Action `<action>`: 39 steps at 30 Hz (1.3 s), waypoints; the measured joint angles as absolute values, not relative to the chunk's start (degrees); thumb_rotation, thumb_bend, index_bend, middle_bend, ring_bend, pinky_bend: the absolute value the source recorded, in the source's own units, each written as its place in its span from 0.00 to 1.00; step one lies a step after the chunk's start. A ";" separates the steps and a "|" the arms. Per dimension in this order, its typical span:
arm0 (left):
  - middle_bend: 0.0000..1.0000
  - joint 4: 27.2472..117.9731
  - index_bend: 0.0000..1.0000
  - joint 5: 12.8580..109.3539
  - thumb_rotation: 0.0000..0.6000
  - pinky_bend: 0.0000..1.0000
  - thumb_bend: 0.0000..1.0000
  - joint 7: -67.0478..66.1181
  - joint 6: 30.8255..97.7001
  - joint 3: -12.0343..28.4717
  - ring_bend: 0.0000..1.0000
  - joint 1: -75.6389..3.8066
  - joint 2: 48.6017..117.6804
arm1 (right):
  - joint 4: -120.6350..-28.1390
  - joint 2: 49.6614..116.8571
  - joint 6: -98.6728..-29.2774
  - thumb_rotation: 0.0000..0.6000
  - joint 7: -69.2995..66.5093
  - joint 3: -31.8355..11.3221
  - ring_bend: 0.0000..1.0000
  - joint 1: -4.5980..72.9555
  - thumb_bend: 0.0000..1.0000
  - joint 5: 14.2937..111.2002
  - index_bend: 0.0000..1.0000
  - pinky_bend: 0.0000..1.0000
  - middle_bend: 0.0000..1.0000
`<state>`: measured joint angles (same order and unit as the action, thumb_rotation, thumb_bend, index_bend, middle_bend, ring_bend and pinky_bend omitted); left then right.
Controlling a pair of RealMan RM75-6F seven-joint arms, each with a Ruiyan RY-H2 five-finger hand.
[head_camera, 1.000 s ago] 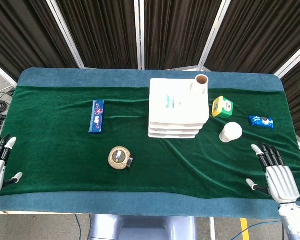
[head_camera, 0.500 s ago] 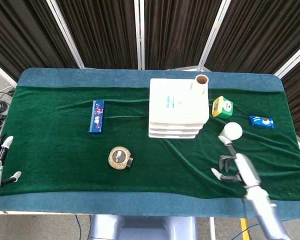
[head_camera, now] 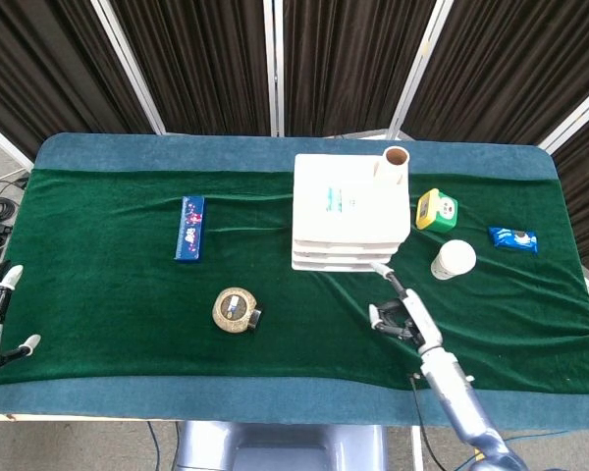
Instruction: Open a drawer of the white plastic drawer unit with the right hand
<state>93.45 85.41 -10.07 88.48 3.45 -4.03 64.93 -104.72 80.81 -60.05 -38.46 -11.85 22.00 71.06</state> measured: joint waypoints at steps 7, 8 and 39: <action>0.00 93.35 0.00 85.11 1.00 0.00 0.13 -9.82 88.09 3.50 0.00 -4.13 64.90 | -103.89 85.69 -60.23 1.00 -38.34 -12.89 0.97 22.90 0.50 69.63 0.16 0.86 0.94; 0.00 93.35 0.00 85.09 1.00 0.00 0.13 -9.70 88.11 3.53 0.00 -4.13 64.87 | -103.70 86.66 -60.04 1.00 -38.24 -12.98 0.97 23.17 0.50 69.31 0.16 0.86 0.94; 0.00 93.51 0.00 84.65 1.00 0.00 0.13 -6.42 87.35 3.70 0.00 -4.22 63.50 | -94.99 97.82 -56.69 1.00 -32.83 -19.11 0.96 28.39 0.50 62.50 0.17 0.85 0.93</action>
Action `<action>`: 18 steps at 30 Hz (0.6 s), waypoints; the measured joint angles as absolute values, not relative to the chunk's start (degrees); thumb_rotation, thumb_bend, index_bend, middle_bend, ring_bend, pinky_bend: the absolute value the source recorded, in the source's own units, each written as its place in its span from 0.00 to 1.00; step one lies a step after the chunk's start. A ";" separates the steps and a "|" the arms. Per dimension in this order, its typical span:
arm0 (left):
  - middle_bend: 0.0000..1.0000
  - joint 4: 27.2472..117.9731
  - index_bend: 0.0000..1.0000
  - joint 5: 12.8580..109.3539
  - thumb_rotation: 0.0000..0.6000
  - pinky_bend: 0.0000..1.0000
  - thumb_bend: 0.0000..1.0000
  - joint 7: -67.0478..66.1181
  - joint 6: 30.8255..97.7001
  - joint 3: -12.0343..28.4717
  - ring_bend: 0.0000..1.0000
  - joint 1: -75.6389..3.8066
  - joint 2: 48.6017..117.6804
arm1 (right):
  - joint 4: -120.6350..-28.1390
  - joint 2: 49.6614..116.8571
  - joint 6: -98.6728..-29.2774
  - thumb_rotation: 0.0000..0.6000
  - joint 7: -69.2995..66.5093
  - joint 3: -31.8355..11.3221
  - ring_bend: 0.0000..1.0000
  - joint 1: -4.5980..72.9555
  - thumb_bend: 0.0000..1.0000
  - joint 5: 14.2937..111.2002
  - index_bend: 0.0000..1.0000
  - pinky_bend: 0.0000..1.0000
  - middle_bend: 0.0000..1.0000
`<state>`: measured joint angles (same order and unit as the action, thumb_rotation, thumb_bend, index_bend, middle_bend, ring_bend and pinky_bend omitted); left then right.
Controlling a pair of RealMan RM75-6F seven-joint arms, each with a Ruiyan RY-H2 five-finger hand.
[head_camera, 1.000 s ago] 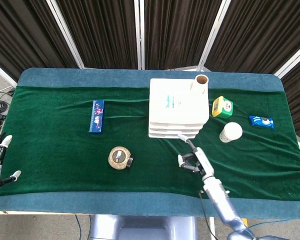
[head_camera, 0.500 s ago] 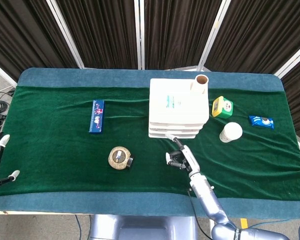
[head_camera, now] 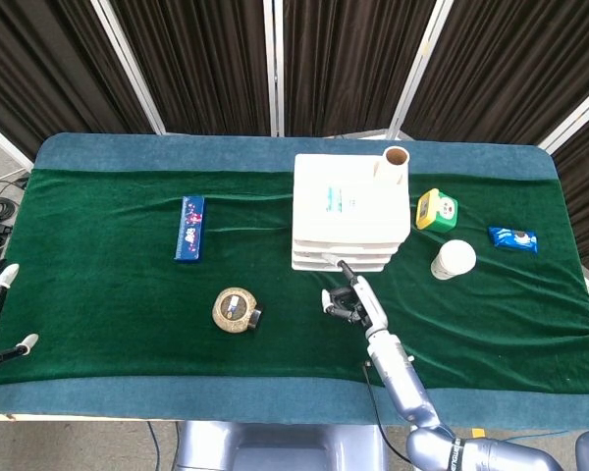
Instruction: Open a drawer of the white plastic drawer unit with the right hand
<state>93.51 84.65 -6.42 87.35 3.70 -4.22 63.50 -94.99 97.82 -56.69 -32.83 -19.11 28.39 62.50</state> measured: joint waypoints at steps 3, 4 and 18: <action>0.00 93.49 0.00 84.46 1.00 0.00 0.13 -6.19 87.22 3.76 0.00 -4.25 63.43 | -94.77 97.91 -56.79 1.00 -32.61 -19.67 0.96 28.45 0.50 61.96 0.15 0.85 0.93; 0.00 93.50 0.00 84.36 1.00 0.00 0.13 -6.04 87.19 3.80 0.00 -4.25 63.38 | -94.70 97.95 -56.79 1.00 -32.68 -19.88 0.96 28.44 0.50 61.72 0.15 0.85 0.93; 0.00 93.62 0.00 84.51 1.00 0.00 0.13 -5.28 87.17 3.75 0.00 -4.25 63.14 | -92.93 98.51 -56.87 1.00 -32.61 -21.07 0.96 28.03 0.50 59.91 0.15 0.85 0.93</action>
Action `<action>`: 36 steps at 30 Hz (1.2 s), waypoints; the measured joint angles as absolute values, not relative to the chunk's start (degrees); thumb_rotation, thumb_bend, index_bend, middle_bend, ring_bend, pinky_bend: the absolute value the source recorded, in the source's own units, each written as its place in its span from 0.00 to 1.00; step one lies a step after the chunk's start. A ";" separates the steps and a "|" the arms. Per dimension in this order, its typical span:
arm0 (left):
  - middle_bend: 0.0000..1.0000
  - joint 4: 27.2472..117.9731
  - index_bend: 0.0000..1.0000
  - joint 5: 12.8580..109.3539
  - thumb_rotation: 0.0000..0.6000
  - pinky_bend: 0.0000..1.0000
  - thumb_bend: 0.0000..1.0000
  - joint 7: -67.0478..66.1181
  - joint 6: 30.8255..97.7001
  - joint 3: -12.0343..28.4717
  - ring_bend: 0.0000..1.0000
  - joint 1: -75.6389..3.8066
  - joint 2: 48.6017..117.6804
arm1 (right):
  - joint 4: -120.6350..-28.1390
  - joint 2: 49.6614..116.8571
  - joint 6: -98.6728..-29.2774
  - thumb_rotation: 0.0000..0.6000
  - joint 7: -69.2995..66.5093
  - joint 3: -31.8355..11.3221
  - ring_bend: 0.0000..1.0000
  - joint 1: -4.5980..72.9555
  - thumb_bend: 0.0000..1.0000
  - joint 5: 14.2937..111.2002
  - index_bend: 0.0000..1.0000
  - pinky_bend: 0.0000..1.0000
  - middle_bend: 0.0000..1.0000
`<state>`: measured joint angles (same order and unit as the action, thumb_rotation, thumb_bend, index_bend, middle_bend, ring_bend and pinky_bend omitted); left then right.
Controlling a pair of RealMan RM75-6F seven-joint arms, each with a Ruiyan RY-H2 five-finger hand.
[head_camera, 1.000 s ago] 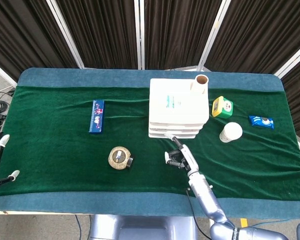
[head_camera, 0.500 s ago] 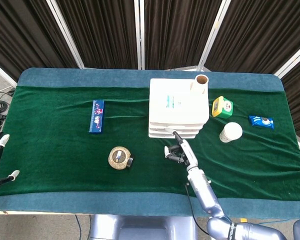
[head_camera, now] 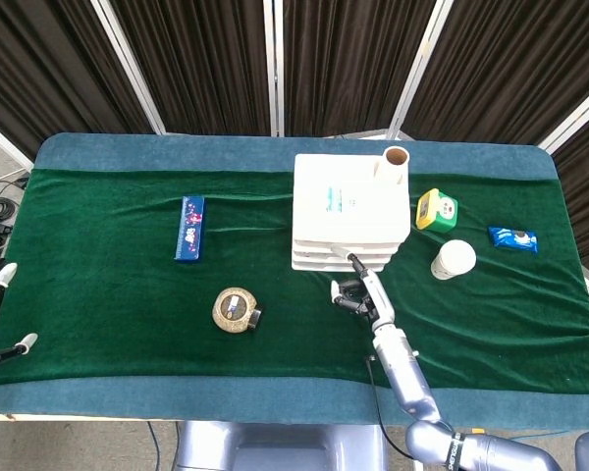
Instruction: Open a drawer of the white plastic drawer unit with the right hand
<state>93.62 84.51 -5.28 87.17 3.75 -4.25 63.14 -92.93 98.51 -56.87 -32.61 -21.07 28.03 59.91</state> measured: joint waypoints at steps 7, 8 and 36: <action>0.00 93.74 0.00 84.60 1.00 0.00 0.13 -5.21 87.01 3.64 0.00 -4.30 63.04 | -92.33 98.67 -56.21 1.00 -32.43 -21.76 0.96 28.16 0.50 59.01 0.14 0.85 0.93; 0.00 93.76 0.00 84.60 1.00 0.00 0.13 -5.18 86.99 3.63 0.00 -4.30 63.01 | -92.24 98.73 -56.15 1.00 -32.38 -21.86 0.96 28.23 0.50 59.00 0.14 0.85 0.93; 0.00 94.63 0.00 84.55 1.00 0.00 0.13 -5.96 86.74 3.33 0.00 -4.23 62.64 | -95.59 95.47 -50.40 1.00 -37.25 -21.91 0.96 27.26 0.51 59.33 0.26 0.85 0.93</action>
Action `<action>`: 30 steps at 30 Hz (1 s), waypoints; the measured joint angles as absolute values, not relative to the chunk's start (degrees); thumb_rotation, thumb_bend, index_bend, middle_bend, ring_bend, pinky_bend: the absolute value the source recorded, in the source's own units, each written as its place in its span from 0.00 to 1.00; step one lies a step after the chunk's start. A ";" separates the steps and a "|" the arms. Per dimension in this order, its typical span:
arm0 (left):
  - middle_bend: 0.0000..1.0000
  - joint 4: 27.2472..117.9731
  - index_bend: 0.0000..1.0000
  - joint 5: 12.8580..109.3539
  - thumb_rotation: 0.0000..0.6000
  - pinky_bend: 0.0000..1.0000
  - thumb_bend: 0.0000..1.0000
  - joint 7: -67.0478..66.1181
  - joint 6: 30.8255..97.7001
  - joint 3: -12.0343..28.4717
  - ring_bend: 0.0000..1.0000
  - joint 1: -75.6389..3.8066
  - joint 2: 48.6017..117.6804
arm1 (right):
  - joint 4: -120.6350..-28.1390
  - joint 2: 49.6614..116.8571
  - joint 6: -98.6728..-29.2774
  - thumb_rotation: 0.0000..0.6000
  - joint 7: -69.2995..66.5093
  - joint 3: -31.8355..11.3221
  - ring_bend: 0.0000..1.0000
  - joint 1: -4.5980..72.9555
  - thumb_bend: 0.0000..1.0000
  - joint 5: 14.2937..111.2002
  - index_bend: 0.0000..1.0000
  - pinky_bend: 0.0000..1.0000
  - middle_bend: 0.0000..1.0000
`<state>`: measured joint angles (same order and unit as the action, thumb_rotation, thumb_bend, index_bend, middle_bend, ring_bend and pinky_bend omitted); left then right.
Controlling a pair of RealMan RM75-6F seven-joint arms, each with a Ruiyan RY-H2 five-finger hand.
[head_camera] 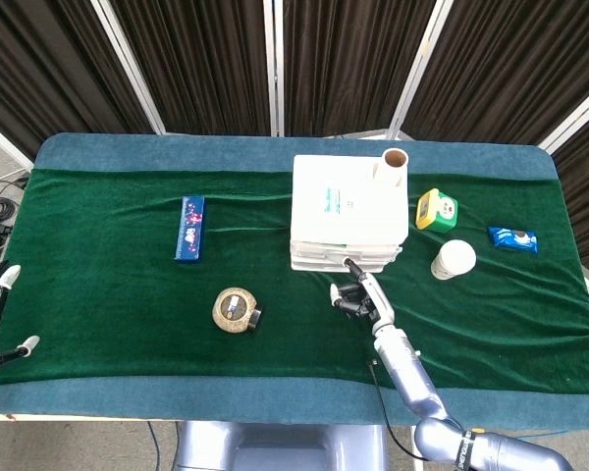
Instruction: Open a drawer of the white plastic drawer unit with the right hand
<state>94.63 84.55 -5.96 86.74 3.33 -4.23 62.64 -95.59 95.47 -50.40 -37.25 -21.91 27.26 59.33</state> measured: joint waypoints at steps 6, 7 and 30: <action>0.00 94.77 0.00 84.64 1.00 0.00 0.14 -6.16 86.72 3.23 0.00 -4.22 62.62 | -96.99 94.59 -50.52 1.00 -38.01 -20.69 0.96 26.40 0.51 61.24 0.26 0.85 0.93; 0.00 94.81 0.00 84.68 1.00 0.00 0.13 -6.22 86.74 3.22 0.00 -4.22 62.62 | -97.11 94.52 -50.55 1.00 -38.16 -20.55 0.96 26.29 0.51 61.43 0.26 0.85 0.93; 0.00 95.10 0.00 84.52 1.00 0.00 0.14 -6.71 86.12 2.97 0.00 -4.34 62.55 | -96.73 93.75 -59.53 1.00 -35.94 -16.98 0.84 22.36 0.48 67.62 0.13 0.76 0.77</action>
<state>95.10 84.52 -6.71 86.12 2.97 -4.34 62.55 -96.73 93.75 -59.53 -35.94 -16.98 22.36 67.62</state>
